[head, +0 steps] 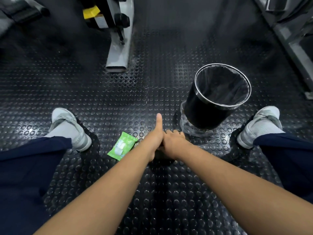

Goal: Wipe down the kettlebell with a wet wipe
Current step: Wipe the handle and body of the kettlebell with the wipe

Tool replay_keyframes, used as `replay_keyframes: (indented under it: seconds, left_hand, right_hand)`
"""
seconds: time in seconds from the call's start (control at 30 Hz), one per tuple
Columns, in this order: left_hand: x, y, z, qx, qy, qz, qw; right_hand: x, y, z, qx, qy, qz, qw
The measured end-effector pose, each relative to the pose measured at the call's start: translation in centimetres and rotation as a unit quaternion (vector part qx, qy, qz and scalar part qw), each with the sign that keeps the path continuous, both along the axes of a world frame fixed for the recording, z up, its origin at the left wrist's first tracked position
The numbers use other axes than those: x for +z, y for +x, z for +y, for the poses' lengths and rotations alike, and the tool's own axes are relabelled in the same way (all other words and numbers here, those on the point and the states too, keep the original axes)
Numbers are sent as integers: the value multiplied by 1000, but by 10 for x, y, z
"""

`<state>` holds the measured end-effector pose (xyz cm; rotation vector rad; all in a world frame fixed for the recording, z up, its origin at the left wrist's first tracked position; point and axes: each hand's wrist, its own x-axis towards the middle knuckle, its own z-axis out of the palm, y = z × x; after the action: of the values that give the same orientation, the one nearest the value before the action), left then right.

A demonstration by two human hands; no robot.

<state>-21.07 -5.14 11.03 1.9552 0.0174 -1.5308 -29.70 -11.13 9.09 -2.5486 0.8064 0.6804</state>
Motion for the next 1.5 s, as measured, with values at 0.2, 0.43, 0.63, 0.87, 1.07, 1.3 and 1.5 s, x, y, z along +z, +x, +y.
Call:
replay_keyframes:
  seconds: [0.2,0.43,0.63,0.87,1.07,1.3,1.5]
  left_hand:
    - [-14,12,3,44,31,5,999]
    - [-31,26,20,43,-18,58,997]
    - [-21,59,34,27,-58,125,990]
    - [-4,66,28,-44,-57,118,990]
    - [-24,61,14,-45,-28,105,993]
    - [-29,61,18,-108,-14,82,991]
    - [-5,92,28,-185,-20,112,976]
  right_hand:
    - [0,-5,-2,1,2,-33,999]
    - [-3,-5,-3,13,-3,-39,999]
    - [0,-5,-3,11,-1,-34,999]
    - [-2,-2,-2,9,-12,-28,999]
    - [-4,-2,-3,11,-15,-28,999]
    - [-1,-2,-4,10,-2,-25,1000]
    - [0,-3,-4,7,4,-24,1000]
